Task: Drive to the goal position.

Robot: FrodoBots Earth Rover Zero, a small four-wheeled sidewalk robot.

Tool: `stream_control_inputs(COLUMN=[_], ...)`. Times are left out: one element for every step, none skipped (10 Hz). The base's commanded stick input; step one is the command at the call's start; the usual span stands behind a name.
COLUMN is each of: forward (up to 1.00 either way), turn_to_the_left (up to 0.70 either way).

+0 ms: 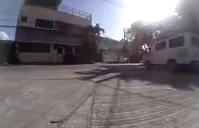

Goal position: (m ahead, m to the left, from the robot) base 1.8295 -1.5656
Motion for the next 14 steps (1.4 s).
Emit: stream_control_inputs(forward=[0.62,0.62,0.62,0.62,0.62,0.62,0.63,0.63,0.63,0.63,0.63,0.63,0.63,0.63], turn_to_the_left=[-0.02,-0.02,-0.02,-0.02,-0.02,-0.02,-0.02,-0.02,-0.02,-0.02,-0.02,-0.02,-0.02,-0.03])
